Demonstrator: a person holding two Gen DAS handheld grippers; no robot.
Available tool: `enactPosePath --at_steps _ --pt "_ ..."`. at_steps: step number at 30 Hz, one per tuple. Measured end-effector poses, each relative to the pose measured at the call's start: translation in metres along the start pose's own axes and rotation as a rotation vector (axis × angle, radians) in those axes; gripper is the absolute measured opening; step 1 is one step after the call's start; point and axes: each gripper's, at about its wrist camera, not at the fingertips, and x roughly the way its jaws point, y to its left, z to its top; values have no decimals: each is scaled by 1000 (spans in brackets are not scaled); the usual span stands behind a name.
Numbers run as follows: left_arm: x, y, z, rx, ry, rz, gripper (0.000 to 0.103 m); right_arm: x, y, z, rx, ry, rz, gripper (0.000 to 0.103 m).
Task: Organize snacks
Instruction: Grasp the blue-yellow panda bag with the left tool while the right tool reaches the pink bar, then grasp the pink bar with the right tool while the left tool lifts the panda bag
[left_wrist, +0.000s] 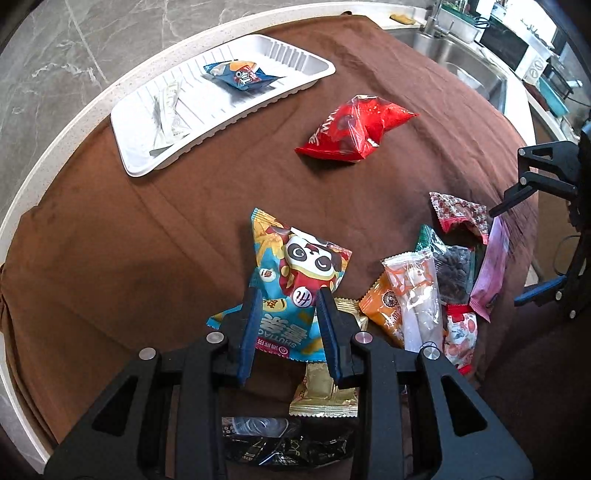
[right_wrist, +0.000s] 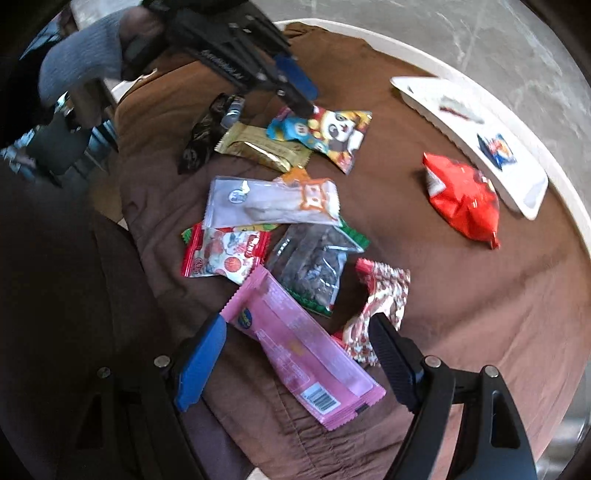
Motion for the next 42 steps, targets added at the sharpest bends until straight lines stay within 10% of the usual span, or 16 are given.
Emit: enactPosePath --at_steps 20,25,34,42 --pt "10 2 10 104 47 -38 30 32 11 21 -162 125 36 80" --pt "15 4 13 137 68 -16 52 39 7 24 -153 147 58 80" --pt "43 -9 11 206 126 6 54 49 -9 22 -94 155 109 80" --pt "58 -8 17 202 141 -3 55 44 -37 20 -63 144 70 33"
